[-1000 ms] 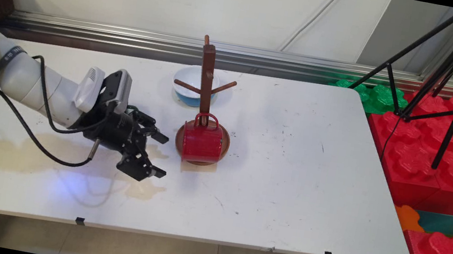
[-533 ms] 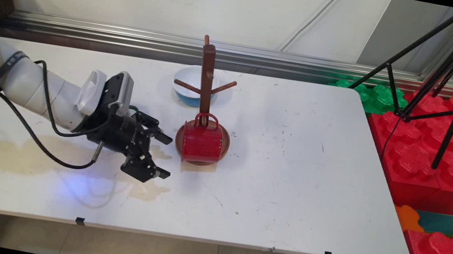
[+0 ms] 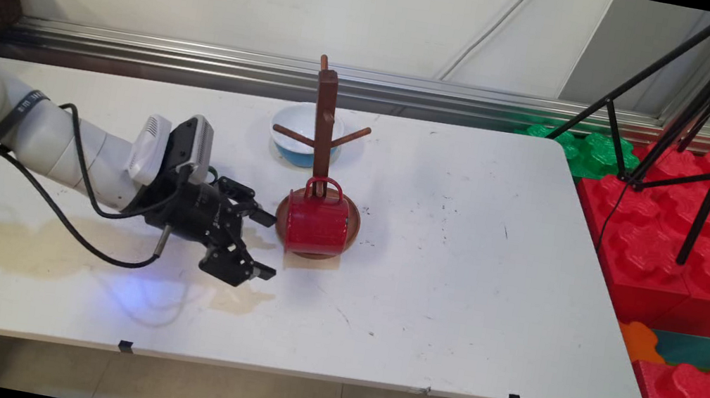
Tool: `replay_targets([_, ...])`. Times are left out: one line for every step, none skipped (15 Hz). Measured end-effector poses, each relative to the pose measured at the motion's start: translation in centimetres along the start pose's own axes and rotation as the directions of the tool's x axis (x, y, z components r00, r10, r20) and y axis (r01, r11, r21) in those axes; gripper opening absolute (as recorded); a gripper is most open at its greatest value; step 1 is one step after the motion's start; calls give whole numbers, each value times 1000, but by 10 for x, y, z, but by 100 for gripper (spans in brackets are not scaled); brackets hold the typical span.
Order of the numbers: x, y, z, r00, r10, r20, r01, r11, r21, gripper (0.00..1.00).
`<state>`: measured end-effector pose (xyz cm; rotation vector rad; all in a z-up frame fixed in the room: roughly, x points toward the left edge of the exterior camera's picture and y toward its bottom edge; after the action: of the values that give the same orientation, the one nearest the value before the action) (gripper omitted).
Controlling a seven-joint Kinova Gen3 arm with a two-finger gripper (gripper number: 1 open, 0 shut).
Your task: Pick up the red mug from the rack
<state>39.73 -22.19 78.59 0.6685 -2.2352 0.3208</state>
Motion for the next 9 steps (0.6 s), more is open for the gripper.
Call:
replay_targets([0, 0, 1, 1000, -8, -7, 8, 1000, 1, 100])
replay_targets([-1, 1, 3, 1000, -15, -13, 15, 1000, 2, 100])
replay_targets([-1, 1, 4, 1000, -22, -19, 22, 1000, 3, 100])
replay_targets([-2, 2, 5, 999, -32, -26, 32, 999, 5, 100])
replay_targets([-2, 2, 6, 999, -38, -31, 38, 999, 7, 100])
replay_targets([-2, 2, 6, 998, -43, -34, 43, 999, 8, 100])
replay_targets([-3, 2, 7, 998, -50, -40, 50, 999, 9, 100])
replay_targets([-3, 2, 8, 998, -54, -43, 54, 998, 10, 100])
replay_targets([-3, 2, 9, 997, -60, -48, 61, 998, 11, 100])
